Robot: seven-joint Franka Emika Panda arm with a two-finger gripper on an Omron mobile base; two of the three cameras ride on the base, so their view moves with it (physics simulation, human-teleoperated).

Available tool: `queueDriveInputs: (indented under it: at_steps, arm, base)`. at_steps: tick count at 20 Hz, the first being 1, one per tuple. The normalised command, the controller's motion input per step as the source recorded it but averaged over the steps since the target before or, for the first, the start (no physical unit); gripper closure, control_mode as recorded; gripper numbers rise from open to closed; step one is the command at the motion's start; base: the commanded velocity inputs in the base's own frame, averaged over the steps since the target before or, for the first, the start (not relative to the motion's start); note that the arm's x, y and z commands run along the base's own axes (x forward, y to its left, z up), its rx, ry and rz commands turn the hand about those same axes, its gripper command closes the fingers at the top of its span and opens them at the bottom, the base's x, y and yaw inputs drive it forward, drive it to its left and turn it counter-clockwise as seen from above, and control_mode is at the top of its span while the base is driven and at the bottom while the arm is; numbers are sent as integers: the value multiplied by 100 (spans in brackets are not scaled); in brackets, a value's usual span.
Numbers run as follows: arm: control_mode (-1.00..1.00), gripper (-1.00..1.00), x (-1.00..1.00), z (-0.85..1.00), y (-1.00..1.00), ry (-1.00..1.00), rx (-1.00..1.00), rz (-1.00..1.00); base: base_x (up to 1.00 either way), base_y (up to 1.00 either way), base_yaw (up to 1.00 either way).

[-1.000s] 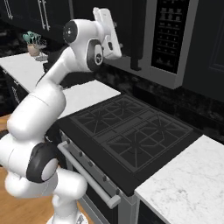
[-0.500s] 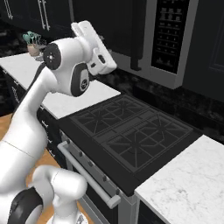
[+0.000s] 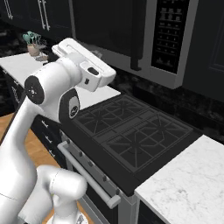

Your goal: Pick the carrot from the sink and place it in the bowl. Then pick the bowl and place it in the microwave. Then close the microwave door and press the start button.

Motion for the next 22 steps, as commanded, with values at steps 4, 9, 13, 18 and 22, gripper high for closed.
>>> queueDriveInputs:
  at_steps: [4, 9, 13, 18, 22]
  arm:
    - [-100, 100, -16, -1, -4, 17, -19, 0]
    - [-100, 100, 1, 0, -28, 15, -1, 0]
    - [-100, 100, 1, 0, -44, 21, 0, -1]
    - [-100, 100, 22, 8, -27, 9, 0, -7]
    - [-100, 100, 20, 13, -26, 0, 0, -5]
  base:
    - [0, 0, 0]
    - [0, 0, 0]
    - [0, 0, 0]
    - [0, 0, 0]
    - [0, 0, 0]
